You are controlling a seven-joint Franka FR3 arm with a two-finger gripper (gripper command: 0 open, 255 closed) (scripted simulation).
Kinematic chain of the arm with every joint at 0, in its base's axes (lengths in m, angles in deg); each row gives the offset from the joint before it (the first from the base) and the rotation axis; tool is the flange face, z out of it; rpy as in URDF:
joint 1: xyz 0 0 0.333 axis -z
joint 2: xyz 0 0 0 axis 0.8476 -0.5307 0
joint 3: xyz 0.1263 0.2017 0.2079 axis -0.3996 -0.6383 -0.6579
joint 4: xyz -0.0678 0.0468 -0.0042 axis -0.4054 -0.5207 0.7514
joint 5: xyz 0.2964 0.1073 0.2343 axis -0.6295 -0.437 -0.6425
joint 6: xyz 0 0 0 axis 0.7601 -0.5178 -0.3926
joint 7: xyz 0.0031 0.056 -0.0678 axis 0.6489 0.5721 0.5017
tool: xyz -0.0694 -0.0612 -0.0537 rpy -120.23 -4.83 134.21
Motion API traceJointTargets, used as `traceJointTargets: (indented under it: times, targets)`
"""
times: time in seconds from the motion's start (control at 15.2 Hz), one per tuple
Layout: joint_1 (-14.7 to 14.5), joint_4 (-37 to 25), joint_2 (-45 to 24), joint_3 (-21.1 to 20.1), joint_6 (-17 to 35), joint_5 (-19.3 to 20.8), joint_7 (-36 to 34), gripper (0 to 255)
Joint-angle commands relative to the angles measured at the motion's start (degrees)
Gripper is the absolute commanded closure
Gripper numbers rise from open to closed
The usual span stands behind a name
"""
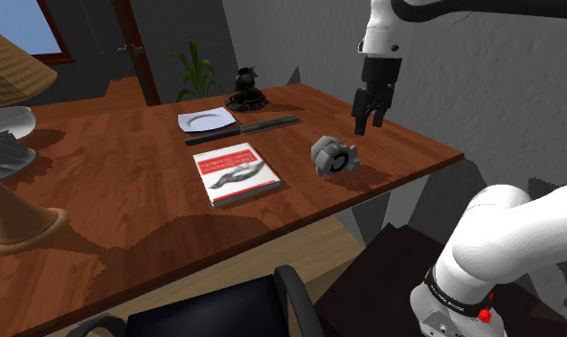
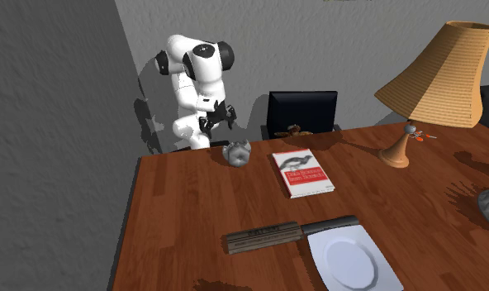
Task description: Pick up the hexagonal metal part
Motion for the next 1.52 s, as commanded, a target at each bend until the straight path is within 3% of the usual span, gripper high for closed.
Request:
traceJointTargets:
  times: [0.0,0.26,0.92,0.99,1.45]
  targets:
    - [0.0,0.0,0.0,0.0,0.0,0.0,0.0,0]
    - [-6.8,10.8,4.0,3.1,14.5,3.8,19.8,0]
    - [-7.0,17.5,5.0,3.5,20.6,4.1,20.8,0]
    - [-7.0,17.4,4.8,3.5,20.6,4.1,20.8,255]
    - [-7.0,17.4,4.9,3.5,20.6,4.1,20.8,255]
